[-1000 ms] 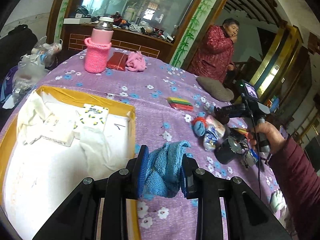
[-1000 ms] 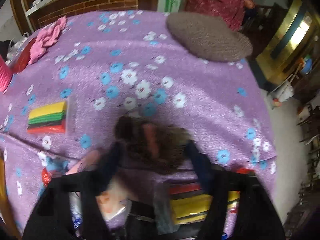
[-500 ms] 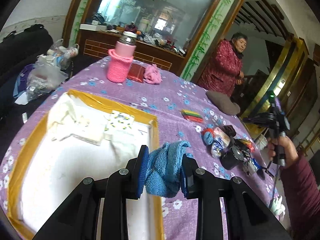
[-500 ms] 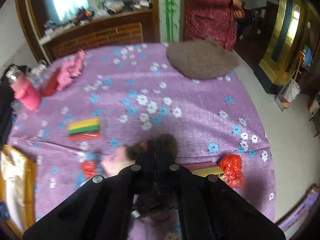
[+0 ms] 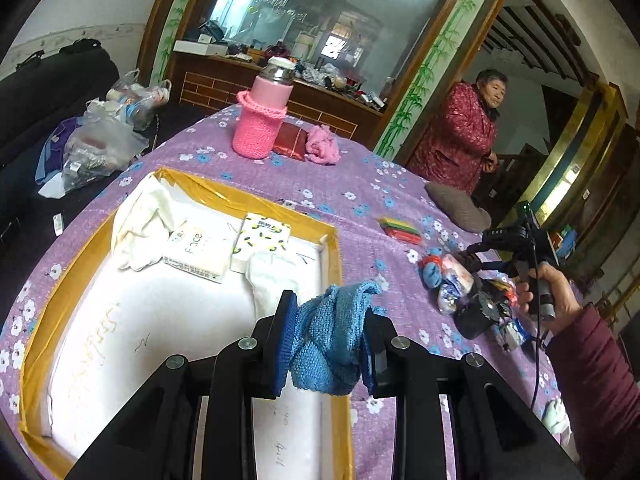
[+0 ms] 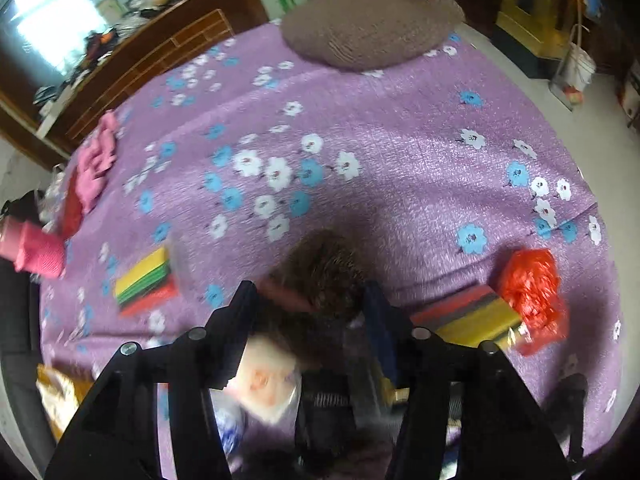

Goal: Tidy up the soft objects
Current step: 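Carry the blue knitted item to the box while the right gripper grasps the brown pouch, then open the left gripper over the box while the right gripper lowers the brown pouch into it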

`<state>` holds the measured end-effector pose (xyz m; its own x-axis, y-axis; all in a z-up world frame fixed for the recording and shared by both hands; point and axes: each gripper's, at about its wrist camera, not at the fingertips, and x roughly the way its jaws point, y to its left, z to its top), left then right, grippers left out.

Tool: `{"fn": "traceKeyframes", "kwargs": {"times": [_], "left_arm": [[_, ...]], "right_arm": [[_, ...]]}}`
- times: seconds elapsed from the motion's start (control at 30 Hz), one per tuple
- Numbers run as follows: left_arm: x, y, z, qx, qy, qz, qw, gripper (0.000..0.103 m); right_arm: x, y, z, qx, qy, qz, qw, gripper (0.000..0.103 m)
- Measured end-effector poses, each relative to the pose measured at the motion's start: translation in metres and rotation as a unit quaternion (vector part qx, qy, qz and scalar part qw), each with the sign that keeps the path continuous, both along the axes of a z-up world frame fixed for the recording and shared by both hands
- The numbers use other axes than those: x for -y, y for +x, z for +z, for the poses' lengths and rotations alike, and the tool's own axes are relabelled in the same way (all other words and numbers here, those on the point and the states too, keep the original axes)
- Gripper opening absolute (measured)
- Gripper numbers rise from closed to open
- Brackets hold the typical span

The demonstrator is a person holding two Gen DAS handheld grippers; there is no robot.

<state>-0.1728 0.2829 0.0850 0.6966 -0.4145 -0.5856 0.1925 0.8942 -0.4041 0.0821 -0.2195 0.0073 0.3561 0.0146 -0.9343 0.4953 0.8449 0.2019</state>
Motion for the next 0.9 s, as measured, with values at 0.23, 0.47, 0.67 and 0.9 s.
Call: {"fn": "traceKeyframes", "kwargs": {"times": [0.23, 0.47, 0.67, 0.9], "left_arm": [[-0.008, 0.016, -0.011, -0.020, -0.005, 0.017, 0.9996, 0.026], [-0.020, 0.007, -0.007, -0.008, -0.003, 0.030, 0.9995, 0.026], [-0.043, 0.001, -0.006, -0.001, 0.025, 0.057, 0.9981, 0.026], [-0.062, 0.018, -0.006, -0.020, 0.066, 0.082, 0.9942, 0.026]], "right_arm": [[-0.006, 0.000, 0.004, 0.007, -0.023, 0.026, 0.999, 0.039], [-0.019, -0.023, 0.043, 0.075, -0.016, 0.037, 0.996, 0.038], [-0.088, -0.051, 0.094, 0.129, 0.006, 0.129, 0.983, 0.038], [-0.208, -0.071, 0.094, 0.132, 0.061, 0.264, 0.954, 0.039]]}}
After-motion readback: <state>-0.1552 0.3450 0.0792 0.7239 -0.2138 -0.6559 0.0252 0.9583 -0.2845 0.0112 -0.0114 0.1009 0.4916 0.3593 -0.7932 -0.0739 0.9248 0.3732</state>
